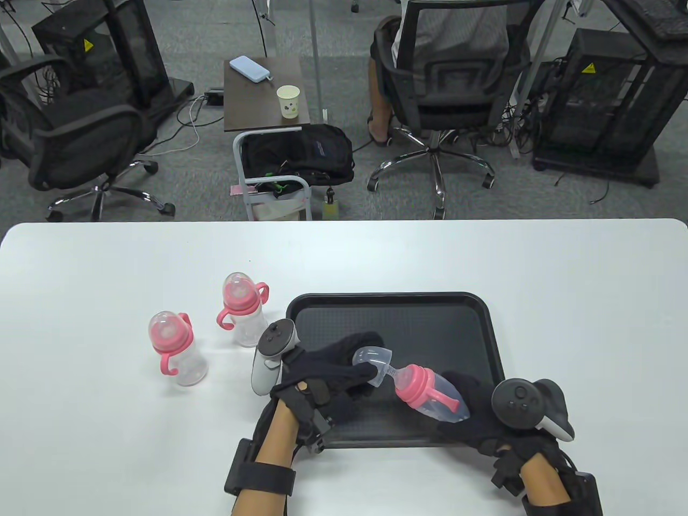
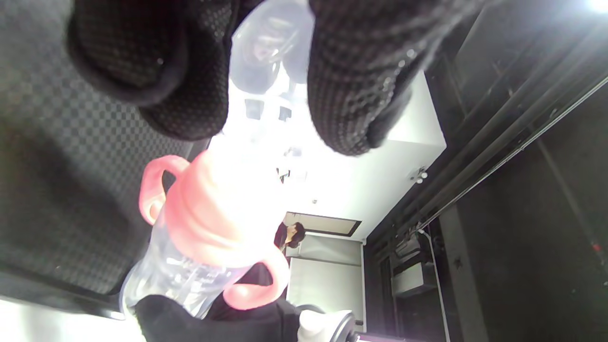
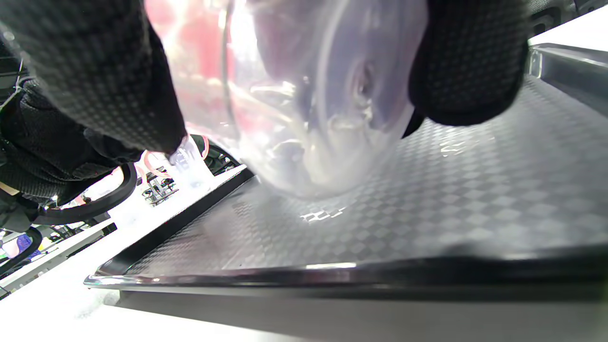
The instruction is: Assemble baby bottles from components
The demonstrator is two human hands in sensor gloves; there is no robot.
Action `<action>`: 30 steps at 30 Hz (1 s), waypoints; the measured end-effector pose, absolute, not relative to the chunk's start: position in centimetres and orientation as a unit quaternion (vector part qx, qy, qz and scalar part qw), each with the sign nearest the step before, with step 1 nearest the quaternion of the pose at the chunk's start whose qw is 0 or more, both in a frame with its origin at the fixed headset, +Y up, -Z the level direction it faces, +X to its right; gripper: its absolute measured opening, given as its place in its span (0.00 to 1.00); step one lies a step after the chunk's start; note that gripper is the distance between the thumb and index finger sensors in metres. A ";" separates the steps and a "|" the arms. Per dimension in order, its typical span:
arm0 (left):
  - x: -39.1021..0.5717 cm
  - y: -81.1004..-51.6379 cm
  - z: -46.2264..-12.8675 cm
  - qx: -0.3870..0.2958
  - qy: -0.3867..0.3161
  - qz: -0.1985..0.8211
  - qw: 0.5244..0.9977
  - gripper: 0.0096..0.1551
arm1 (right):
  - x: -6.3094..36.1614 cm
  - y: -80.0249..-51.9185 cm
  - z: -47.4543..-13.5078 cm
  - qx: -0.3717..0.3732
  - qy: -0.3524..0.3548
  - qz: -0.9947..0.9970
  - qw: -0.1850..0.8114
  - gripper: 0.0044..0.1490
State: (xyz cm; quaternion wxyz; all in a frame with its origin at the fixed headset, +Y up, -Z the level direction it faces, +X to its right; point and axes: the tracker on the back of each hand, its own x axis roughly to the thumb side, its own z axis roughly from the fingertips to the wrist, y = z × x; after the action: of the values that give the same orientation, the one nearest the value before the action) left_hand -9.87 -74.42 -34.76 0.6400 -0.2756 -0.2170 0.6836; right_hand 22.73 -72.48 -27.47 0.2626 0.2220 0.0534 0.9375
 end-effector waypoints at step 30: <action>-6.5 -73.2 -33.4 -0.284 -0.240 0.606 0.703 0.47 | 22.4 -72.4 -27.3 0.230 0.061 0.937 0.256 0.60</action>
State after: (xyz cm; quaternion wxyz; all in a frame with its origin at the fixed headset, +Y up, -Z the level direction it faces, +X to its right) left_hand -6.48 -73.24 -33.43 0.7031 -0.2838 -0.2404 0.6061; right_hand 22.39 -72.40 -27.27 0.2559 0.2296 0.0614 0.9370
